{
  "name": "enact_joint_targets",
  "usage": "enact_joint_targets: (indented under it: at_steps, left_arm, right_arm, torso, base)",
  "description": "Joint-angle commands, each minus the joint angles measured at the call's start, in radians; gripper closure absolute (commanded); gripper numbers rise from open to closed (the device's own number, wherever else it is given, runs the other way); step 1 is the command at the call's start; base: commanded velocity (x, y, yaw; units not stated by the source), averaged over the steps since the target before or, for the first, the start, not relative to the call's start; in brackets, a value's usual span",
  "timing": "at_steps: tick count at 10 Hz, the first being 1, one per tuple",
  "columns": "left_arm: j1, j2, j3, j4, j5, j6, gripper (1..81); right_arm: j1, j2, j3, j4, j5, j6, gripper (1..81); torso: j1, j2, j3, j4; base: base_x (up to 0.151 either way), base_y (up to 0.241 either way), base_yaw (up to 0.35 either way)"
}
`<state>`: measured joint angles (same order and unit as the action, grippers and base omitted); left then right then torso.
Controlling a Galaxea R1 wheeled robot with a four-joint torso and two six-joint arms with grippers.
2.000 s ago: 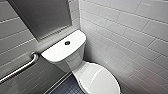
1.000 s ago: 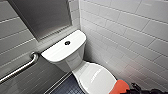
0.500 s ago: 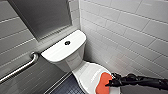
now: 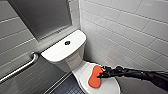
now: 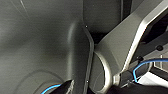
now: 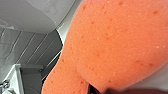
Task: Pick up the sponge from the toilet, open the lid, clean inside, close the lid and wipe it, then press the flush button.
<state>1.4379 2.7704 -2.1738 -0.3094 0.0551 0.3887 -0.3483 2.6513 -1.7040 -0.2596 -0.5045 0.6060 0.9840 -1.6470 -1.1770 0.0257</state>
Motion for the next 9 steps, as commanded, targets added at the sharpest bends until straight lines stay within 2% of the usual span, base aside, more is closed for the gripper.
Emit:
enact_joint_targets:
  at_steps: [1,2,4,5,9]
  left_arm:
    - [0.016,-0.008,0.014,0.004,0.1,0.004,1.0]
    - [0.016,-0.011,0.014,0.003,0.1,0.004,1.0]
    - [0.016,-0.009,0.014,0.004,0.1,0.004,1.0]
    - [0.014,-0.004,0.014,0.004,0.1,0.004,1.0]
    - [0.016,-0.001,0.014,0.006,0.1,0.004,1.0]
  right_arm:
    - [0.126,0.144,-0.162,-0.024,0.065,0.052,81.1]
    - [0.116,0.166,-0.183,-0.026,0.116,0.055,81.1]
    - [0.073,0.178,-0.193,-0.024,0.139,0.066,81.1]
    - [0.035,0.155,-0.177,-0.026,0.174,0.077,81.1]
    - [-0.08,0.032,-0.12,-0.023,0.224,0.124,81.1]
  torso:
    - [0.0,0.0,0.0,0.0]
    - [0.0,0.0,0.0,0.0]
    - [0.0,0.0,0.0,0.0]
    - [0.0,0.0,0.0,0.0]
    - [0.0,0.0,0.0,0.0]
  base:
    - [0.0,0.0,0.0]
    - [0.0,0.0,0.0]
    - [0.0,0.0,0.0]
    - [0.0,0.0,0.0]
    - [0.0,0.0,0.0]
